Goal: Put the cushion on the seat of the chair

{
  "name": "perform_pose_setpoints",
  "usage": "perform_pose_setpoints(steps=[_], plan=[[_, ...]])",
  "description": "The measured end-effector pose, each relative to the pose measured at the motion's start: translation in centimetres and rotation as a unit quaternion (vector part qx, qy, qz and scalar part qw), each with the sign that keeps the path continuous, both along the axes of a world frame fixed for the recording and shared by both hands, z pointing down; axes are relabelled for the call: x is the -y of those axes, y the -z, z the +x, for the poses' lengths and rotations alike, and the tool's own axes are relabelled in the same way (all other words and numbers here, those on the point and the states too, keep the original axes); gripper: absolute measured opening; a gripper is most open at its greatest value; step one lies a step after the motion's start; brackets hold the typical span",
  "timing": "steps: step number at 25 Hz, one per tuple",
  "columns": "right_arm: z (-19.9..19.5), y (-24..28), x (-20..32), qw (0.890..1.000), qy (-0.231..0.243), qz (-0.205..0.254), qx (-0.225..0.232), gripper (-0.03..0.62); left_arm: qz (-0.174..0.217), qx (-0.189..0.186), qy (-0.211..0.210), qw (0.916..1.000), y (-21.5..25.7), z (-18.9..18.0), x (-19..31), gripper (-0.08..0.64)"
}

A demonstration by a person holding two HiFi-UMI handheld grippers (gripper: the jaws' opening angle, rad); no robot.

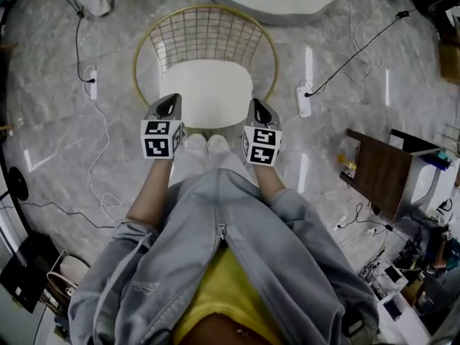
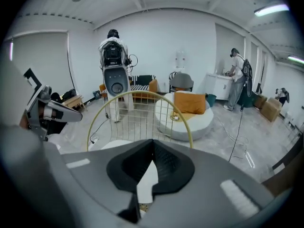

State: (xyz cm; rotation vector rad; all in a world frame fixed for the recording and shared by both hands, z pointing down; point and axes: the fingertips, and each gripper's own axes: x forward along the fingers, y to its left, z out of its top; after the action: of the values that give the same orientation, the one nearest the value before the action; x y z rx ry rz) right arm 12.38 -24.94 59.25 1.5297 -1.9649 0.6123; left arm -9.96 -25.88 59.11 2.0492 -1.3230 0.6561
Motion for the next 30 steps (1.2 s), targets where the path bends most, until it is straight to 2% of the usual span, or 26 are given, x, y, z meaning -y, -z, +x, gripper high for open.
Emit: perform_pose_setpoints(steps=[6,11,15,23,27,30], plan=[[-1.6,10.8,0.1,0.995,0.012,0.092,0.019,-0.002,0.096,-0.012,-0.005,0.9953,10.0,0.5,0.2,0.006],[-3.9,20.1,-0.2,0.983,0.033,0.174,0.049,-0.002,0.191,-0.022,-0.009,0.9814,19.9,0.7,0.3,0.006],[-4.9,26.3,-0.3,0.97,0.033,0.228,0.078,-0.001,0.243,-0.025,-0.005,0.9697,26.0,0.6,0.0,0.006],[-6.6,34.9,-0.8,0.945,0.056,0.312,0.081,-0.001,0.325,-0.013,0.007,0.9457,34.1,-0.5,-1.1,0.006],[-7.2,37.5,-1.3,0.932,0.075,0.349,0.065,-0.001,0.349,-0.019,0.011,0.9369,36.3,-0.6,-1.7,0.006],[-7.4,38.5,-1.6,0.927,0.083,0.362,0.054,0.0,0.362,-0.019,0.012,0.9319,37.4,-0.7,-1.8,0.006]])
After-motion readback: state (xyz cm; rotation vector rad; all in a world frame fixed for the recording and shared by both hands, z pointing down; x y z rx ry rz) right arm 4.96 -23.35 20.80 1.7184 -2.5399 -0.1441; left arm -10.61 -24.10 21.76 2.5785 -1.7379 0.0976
